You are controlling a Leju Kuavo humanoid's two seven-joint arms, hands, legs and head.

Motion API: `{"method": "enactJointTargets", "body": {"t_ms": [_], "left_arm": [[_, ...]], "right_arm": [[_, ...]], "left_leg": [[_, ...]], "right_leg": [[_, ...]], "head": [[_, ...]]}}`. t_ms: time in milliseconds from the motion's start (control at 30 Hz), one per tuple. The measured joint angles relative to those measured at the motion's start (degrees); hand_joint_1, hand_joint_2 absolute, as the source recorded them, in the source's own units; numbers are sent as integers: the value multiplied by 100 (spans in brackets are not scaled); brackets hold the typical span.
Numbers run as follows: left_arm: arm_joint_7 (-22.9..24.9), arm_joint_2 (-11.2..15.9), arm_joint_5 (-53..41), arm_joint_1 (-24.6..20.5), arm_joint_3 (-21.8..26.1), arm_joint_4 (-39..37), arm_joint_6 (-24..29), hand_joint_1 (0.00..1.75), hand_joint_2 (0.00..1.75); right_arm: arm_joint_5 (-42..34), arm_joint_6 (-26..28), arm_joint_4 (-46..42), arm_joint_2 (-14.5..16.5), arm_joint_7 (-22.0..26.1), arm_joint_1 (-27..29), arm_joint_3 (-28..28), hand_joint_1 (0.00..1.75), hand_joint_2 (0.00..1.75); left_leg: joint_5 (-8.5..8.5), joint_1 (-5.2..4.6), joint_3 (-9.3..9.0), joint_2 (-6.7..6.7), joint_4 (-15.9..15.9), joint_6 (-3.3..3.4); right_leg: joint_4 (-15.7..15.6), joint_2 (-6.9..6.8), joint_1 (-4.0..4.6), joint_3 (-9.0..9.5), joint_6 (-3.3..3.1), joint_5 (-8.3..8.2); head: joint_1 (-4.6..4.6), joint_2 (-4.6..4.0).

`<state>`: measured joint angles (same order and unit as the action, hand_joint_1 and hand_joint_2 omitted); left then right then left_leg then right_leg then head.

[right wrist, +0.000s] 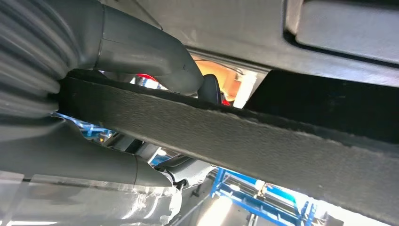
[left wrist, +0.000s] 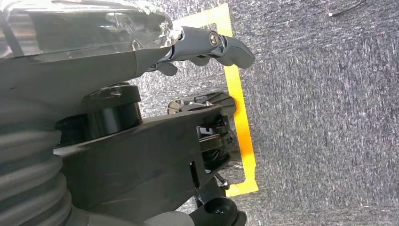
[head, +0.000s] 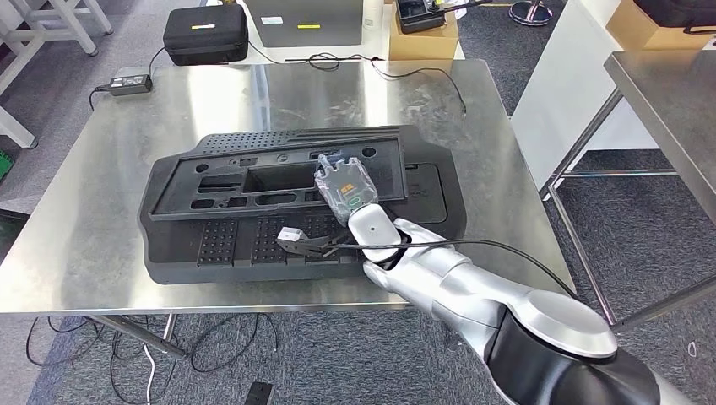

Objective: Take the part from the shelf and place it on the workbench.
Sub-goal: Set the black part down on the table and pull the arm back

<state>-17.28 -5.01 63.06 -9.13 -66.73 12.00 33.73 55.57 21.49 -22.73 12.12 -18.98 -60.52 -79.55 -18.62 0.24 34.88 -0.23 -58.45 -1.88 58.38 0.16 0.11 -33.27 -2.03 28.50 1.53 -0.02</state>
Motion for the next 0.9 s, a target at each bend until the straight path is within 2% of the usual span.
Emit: {"method": "enactJointTargets", "body": {"t_ms": [100, 233, 400, 600, 733, 900], "left_arm": [[-19, 0, 12, -1, 1, -1, 29, 0, 175], [-41, 2, 54, -2, 2, -2, 28, 0, 175], [-60, 2, 20, -10, 2, -2, 30, 0, 175], [-63, 2, -5, -17, 2, -2, 34, 0, 175], [-110, 3, 43, -19, 2, -2, -1, 0, 0], [-148, 7, 67, -19, 2, -2, -109, 0, 0]], "right_arm": [[49, 229, 0, -8, 99, 117, -11, 175, 175], [87, 556, 0, -10, 296, 234, -13, 0, 0], [90, 860, -4, 25, 587, 341, -13, 0, 0], [93, 898, -13, 102, 644, 398, -12, 0, 0], [95, 955, -17, 136, 736, 414, -11, 0, 0], [61, 1006, -55, 194, 815, 430, -13, 0, 0]], "left_leg": [[0, 0, -2, 5, 0, 0], [0, 1, -5, 16, 1, 0], [0, 2, -9, 19, 7, 0], [3, 3, -9, 2, 14, -3], [3, 2, -9, 2, 15, -4], [3, 1, -9, 2, 14, -4]], "right_leg": [[0, 3, 0, 0, 0, -1], [1, 13, 0, 0, 0, -2], [2, 13, 1, 1, 0, -2], [2, 1, 4, 3, -4, 1], [2, 1, 3, 4, -4, 1], [2, 0, 2, 5, -4, 1]], "head": [[1, 0], [1, 0], [-5, 0], [-28, 0], [-30, 0], [-26, 0]]}}
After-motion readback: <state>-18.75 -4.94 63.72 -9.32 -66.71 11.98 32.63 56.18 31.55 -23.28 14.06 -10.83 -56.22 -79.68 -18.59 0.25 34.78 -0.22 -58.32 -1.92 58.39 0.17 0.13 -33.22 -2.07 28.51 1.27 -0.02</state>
